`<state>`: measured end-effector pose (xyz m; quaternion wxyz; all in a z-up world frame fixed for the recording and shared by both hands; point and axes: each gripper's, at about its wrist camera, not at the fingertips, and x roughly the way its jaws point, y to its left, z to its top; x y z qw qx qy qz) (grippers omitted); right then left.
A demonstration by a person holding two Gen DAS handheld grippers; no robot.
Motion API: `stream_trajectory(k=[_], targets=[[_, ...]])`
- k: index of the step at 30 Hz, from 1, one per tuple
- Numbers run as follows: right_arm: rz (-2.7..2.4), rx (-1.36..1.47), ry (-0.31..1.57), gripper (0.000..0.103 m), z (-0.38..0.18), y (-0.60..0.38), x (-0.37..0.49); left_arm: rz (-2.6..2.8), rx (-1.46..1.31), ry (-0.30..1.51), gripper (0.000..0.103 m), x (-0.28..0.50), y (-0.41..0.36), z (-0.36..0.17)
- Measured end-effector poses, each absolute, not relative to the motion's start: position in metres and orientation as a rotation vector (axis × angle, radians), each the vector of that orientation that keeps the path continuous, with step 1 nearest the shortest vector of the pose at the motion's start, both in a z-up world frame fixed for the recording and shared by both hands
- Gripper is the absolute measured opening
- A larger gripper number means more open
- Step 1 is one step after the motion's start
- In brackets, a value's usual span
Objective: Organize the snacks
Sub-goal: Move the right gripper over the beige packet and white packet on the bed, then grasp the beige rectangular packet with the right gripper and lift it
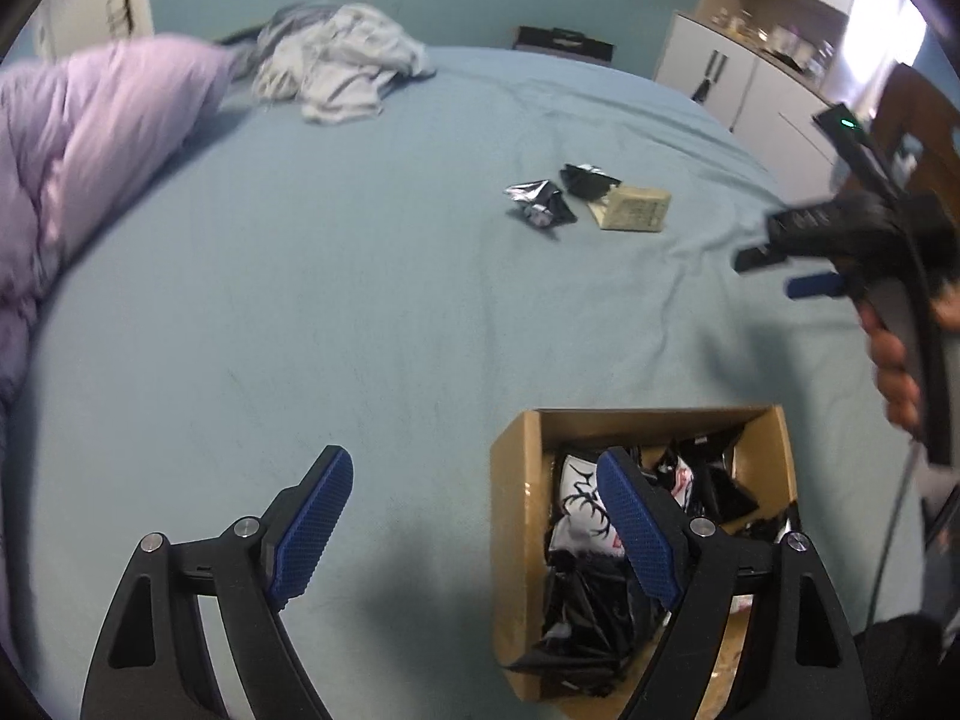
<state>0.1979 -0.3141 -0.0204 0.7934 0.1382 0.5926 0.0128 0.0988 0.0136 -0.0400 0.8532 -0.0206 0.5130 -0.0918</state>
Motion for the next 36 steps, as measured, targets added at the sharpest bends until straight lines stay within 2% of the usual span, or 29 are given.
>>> stream_trajectory(k=[10, 17, 26, 27, 28, 29, 30, 31, 32, 36], targets=[[0.078, 0.347, 1.215, 0.07, -0.064, -0.281, 0.294, -0.184, -0.142, 1.123, 0.085, 0.114, 0.025, -0.049], [0.059, 0.331, 1.235, 0.07, -0.1, -0.266, 0.328, -0.189, -0.172, 1.147, 0.085, 0.117, 0.027, -0.053], [-0.011, 0.245, 1.21, 0.069, -0.105, -0.247, 0.333, -0.184, -0.153, 1.146, 0.085, 0.118, 0.023, -0.054], [-0.013, 0.247, 1.205, 0.066, -0.107, -0.247, 0.329, -0.182, -0.152, 1.145, 0.085, 0.118, 0.022, -0.052], [-0.016, 0.252, 1.199, 0.055, -0.105, -0.249, 0.326, -0.18, -0.151, 1.143, 0.085, 0.118, 0.022, -0.052], [-0.013, 0.276, 1.187, 0.038, -0.104, -0.254, 0.32, -0.178, -0.149, 1.139, 0.085, 0.116, 0.022, -0.052], [-0.01, 0.31, 1.176, 0.031, -0.098, -0.26, 0.312, -0.174, -0.145, 1.135, 0.085, 0.117, 0.022, -0.052], [0.003, 0.357, 1.157, 0.014, -0.096, -0.268, 0.306, -0.169, -0.138, 1.129, 0.085, 0.117, 0.022, -0.051], [0.023, 0.406, 1.123, 0.004, -0.094, -0.277, 0.3, -0.157, -0.131, 1.113, 0.085, 0.116, 0.023, -0.05], [0.033, 0.493, 0.988, 0.002, -0.067, -0.311, 0.265, -0.1, -0.109, 1.061, 0.085, 0.115, 0.032, -0.048]])
